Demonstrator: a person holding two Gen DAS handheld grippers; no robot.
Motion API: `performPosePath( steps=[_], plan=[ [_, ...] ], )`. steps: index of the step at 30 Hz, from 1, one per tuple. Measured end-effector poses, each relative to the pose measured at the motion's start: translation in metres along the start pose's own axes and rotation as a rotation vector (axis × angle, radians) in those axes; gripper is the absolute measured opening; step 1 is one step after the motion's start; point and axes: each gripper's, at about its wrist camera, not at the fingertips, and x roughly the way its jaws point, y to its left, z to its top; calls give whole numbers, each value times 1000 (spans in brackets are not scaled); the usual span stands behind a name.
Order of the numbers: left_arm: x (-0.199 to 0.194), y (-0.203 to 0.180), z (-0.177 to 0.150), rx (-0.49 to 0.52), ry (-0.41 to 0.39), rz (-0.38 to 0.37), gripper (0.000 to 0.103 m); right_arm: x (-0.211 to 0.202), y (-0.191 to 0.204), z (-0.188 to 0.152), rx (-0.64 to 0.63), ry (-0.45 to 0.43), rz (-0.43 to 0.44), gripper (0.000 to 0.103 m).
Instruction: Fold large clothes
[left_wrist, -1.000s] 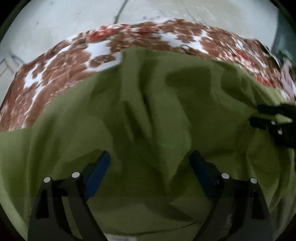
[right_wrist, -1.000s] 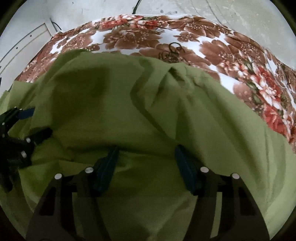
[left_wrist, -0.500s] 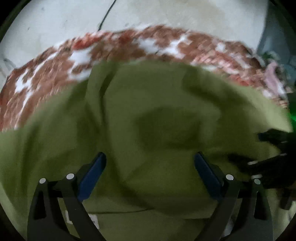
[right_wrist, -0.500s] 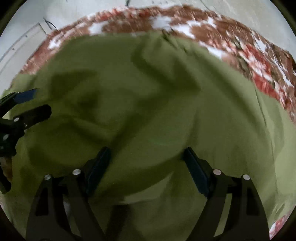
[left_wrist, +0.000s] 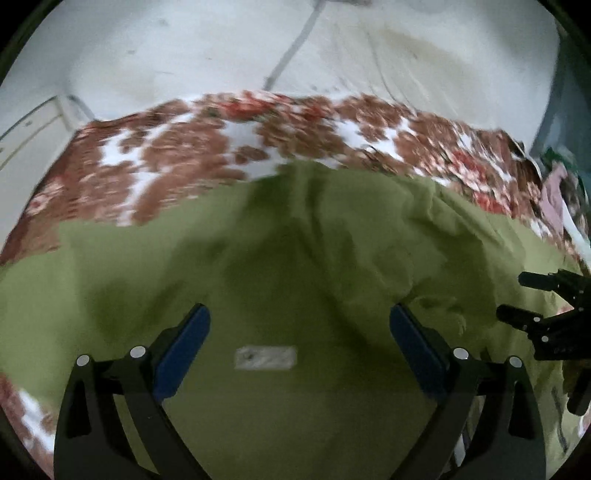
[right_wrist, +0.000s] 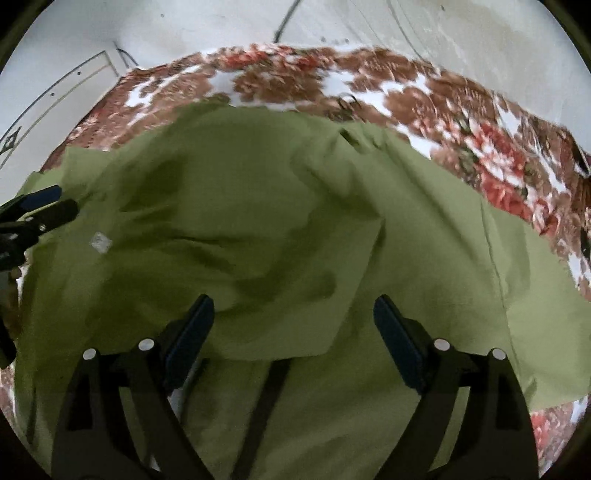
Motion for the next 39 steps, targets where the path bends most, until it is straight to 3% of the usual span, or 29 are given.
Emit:
performPosePath(
  steps=[7, 10, 15, 19, 21, 29, 31, 33, 39],
  plan=[
    [-82, 107, -44, -168, 22, 131, 96, -28, 70, 13, -16, -4, 61, 92],
    [-114, 170, -72, -254, 26, 212, 96, -21, 104, 20, -32, 13, 82, 92],
    [-136, 271, -102, -371, -8, 264, 97, -1, 149, 32, -32, 58, 88, 92],
    [-142, 356, -118, -525, -32, 303, 97, 11, 172, 38, -51, 66, 65, 92],
    [-143, 393, -121, -566, -50, 288, 97, 24, 186, 37, -69, 83, 50, 92],
    [-126, 498, -104, -576, -61, 386, 97, 47, 225, 34, -40, 151, 25, 92],
    [-120, 516, -98, -589, -50, 384, 97, 52, 236, 36, -54, 170, 29, 92],
    [-111, 542, -93, -663, -45, 324, 97, 56, 245, 41, -80, 179, 23, 92],
    [-96, 599, -104, -853, -50, 321, 97, 61, 262, 57, -117, 177, 20, 92]
  ],
)
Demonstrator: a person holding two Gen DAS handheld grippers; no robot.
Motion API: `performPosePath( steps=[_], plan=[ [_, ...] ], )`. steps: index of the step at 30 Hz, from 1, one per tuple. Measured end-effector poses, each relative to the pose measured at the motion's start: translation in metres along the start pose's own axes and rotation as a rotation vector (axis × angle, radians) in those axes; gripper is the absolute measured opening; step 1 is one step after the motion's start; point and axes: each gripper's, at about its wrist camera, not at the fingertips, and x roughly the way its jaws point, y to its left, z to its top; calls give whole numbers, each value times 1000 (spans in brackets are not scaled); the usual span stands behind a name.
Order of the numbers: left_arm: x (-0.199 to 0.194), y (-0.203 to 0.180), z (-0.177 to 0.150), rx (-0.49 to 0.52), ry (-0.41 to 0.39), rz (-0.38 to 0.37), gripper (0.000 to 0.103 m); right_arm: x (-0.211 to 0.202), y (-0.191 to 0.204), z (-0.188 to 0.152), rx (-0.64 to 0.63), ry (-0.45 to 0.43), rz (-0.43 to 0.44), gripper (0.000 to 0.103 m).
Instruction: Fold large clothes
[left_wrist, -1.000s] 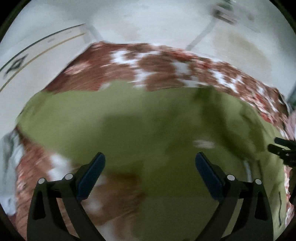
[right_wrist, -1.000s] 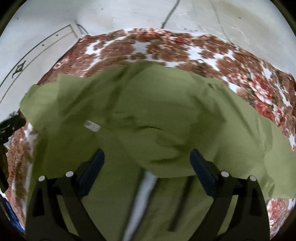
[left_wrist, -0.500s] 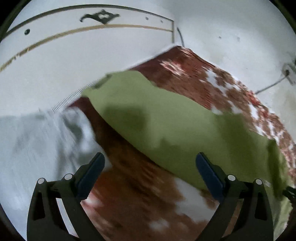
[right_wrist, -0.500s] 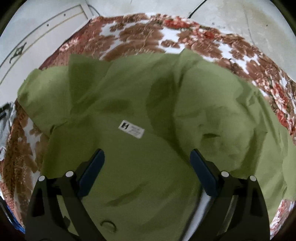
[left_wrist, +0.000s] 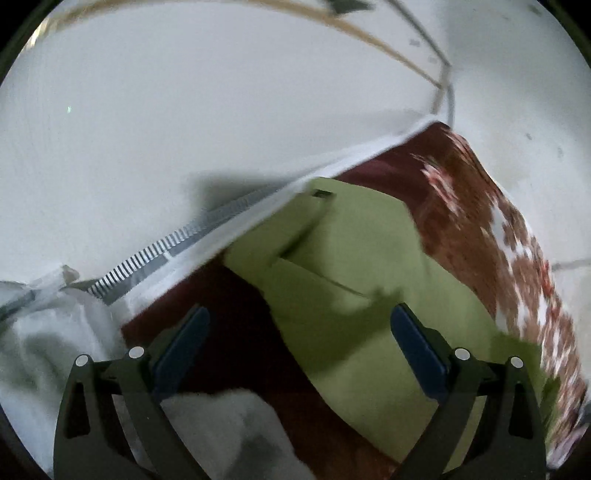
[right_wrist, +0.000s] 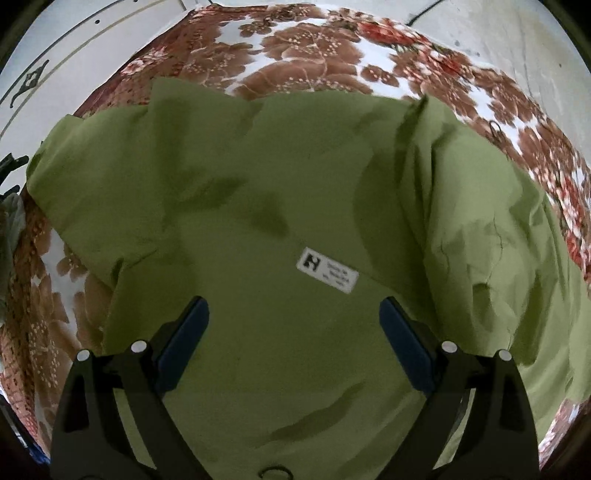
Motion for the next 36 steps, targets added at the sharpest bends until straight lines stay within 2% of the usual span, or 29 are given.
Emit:
performPosePath(
  steps=[6, 13, 14, 15, 18, 19, 23, 24, 29, 33, 36],
  plan=[
    [17, 18, 12, -114, -18, -61, 97, 11, 4, 3, -2, 18, 4, 92],
    [34, 16, 26, -141, -26, -122, 92, 19, 5, -6, 11, 32, 23, 92],
    [36, 17, 28, -147, -23, -126, 84, 19, 5, -8, 15, 35, 25, 92],
    [38, 18, 29, -151, -20, -114, 69, 20, 4, -11, 20, 38, 26, 92],
    [38, 20, 30, -180, -23, -58, 49, 22, 2, -20, 37, 51, 29, 92],
    [36, 16, 30, -164, -26, -44, 45, 22, 0, -23, 44, 59, 31, 92],
    [27, -2, 30, -45, -17, 4, 19, 23, 0, -27, 57, 70, 32, 92],
    [23, -7, 31, -19, -16, 8, 15, 23, 1, -27, 56, 69, 35, 92],
    [-3, -36, 34, 77, -17, 1, 10, 25, 13, -23, 48, 52, 55, 92],
    [-34, -71, 30, 171, -65, 14, 9, 29, 29, -20, 43, 35, 78, 92],
    [-55, -105, 25, 242, -75, -13, 8, 37, 44, -19, 25, 31, 64, 92]
  ],
)
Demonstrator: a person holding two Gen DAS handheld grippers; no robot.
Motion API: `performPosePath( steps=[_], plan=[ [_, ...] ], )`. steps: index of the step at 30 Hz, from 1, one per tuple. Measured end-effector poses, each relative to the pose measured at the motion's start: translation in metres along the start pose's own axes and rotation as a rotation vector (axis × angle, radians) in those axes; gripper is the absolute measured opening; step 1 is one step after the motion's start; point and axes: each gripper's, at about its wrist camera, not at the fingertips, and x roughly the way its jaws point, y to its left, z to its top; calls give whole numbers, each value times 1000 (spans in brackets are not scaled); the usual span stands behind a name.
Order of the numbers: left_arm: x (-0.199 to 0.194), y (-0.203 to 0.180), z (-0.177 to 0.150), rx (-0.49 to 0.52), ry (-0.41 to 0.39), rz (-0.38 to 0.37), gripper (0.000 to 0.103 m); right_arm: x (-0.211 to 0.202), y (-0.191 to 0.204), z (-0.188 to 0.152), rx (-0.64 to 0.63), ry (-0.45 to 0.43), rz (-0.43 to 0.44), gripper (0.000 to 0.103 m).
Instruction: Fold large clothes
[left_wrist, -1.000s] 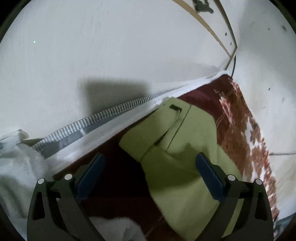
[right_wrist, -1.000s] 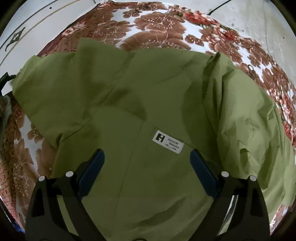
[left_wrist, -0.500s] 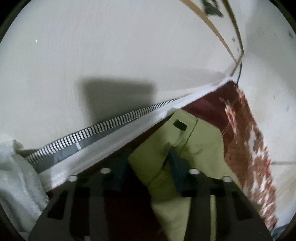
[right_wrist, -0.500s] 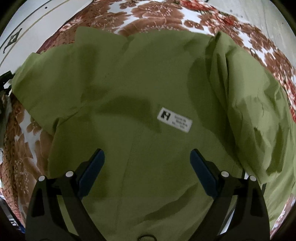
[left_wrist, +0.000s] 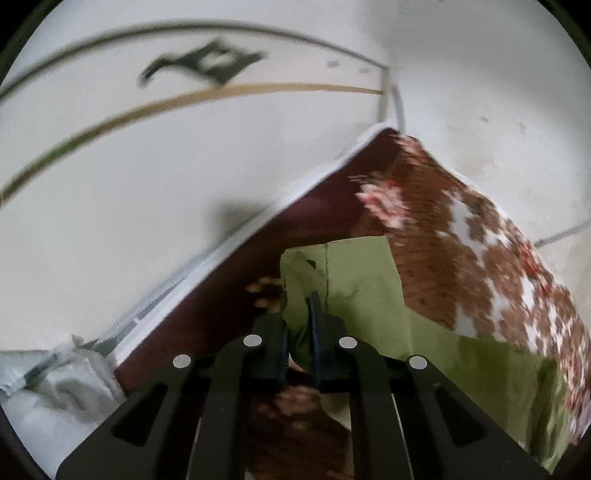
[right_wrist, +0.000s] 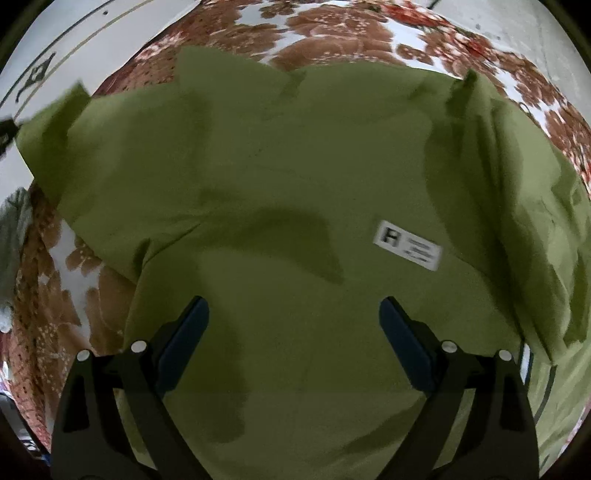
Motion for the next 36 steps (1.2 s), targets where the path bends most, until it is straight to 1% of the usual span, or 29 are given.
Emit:
performPosePath(
  steps=[3, 4, 6, 8, 9, 12, 14, 16, 18, 19, 21, 23, 25, 27, 30, 32, 35, 36],
  plan=[
    [-30, -42, 9, 42, -31, -63, 7, 3, 6, 2, 39, -16, 10, 92],
    [-39, -52, 10, 55, -47, -80, 7, 3, 7, 2, 58, -29, 13, 92],
    [-61, -80, 8, 84, -85, -113, 7, 10, 13, 1, 61, -25, 22, 92],
    [-79, -112, 2, 96, -105, -166, 6, 15, 16, -1, 72, -26, 27, 92],
    [-88, -132, -3, 104, -104, -207, 6, 18, 17, -3, 73, -32, 21, 92],
    [-102, -184, -18, 141, -104, -275, 6, 24, 20, -7, 49, -33, -8, 93],
    [-108, -213, -26, 156, -109, -305, 6, 27, 24, -9, 13, -36, -39, 94],
    [-113, -245, -38, 164, -105, -346, 6, 26, 25, -12, -4, -40, -47, 94],
    [-118, -280, -52, 187, -105, -388, 5, 26, 25, -14, -12, -43, -43, 95],
    [-119, -294, -58, 197, -108, -394, 5, 26, 25, -16, -18, -45, -42, 95],
    [-124, -327, -72, 216, -105, -427, 5, 25, 26, -19, -37, -46, -46, 96],
    [-125, -355, -86, 204, -95, -450, 5, 26, 29, -23, -67, -52, -52, 97],
    [-124, -380, -101, 188, -80, -455, 5, 26, 30, -26, -85, -59, -51, 98],
    [-124, -411, -121, 196, -77, -451, 5, 27, 30, -28, -113, -62, -45, 98],
    [-123, -457, -154, 185, -46, -486, 5, 24, 31, -37, -161, -64, -32, 98],
    [-120, -489, -179, 186, -11, -518, 5, 22, 33, -44, -192, -71, -33, 98],
    [-120, -528, -213, 205, 33, -561, 5, 21, 35, -51, -242, -81, -33, 98],
    [-122, -544, -228, 227, 47, -574, 5, 20, 36, -53, -258, -83, -31, 98]
  ],
)
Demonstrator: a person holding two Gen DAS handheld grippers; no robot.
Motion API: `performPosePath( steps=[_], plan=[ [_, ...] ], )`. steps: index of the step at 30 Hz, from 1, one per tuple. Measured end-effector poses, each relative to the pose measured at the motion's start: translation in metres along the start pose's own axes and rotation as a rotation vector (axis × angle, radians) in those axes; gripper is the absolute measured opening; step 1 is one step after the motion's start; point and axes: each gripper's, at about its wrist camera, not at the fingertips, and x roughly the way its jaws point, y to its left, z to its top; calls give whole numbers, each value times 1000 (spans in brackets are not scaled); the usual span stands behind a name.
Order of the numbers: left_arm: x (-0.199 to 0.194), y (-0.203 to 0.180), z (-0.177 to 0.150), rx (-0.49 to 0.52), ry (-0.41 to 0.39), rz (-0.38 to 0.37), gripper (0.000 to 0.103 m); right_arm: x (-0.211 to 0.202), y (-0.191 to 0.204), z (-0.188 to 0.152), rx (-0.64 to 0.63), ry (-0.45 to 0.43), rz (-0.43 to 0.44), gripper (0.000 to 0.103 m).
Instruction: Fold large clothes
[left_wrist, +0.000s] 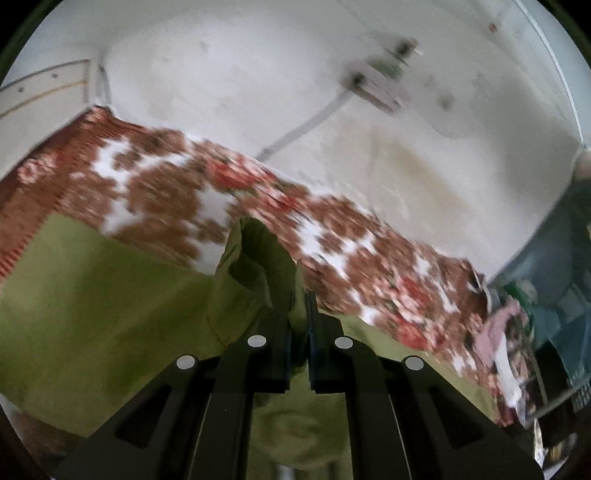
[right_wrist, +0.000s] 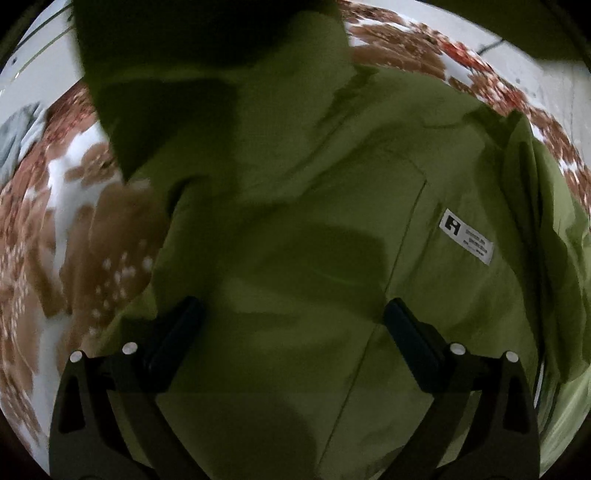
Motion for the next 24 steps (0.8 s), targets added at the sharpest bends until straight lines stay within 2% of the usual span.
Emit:
performPosePath(
  steps=[3, 6, 12, 18, 24],
  plan=[
    [19, -43, -25, 65, 33, -29, 5, -2, 1, -5, -33, -12, 17, 98],
    [42, -78, -51, 86, 83, -71, 5, -1, -3, -10, -60, -31, 45, 98],
    [88, -131, -119, 158, 211, -78, 5, -3, -9, -18, -96, -69, 85, 99],
    [109, -182, -146, 335, 239, -68, 5, -7, -11, -32, -134, -118, 133, 99],
    [148, -217, -153, 338, 319, -89, 5, -8, -16, -33, -160, -116, 185, 99]
  ],
)
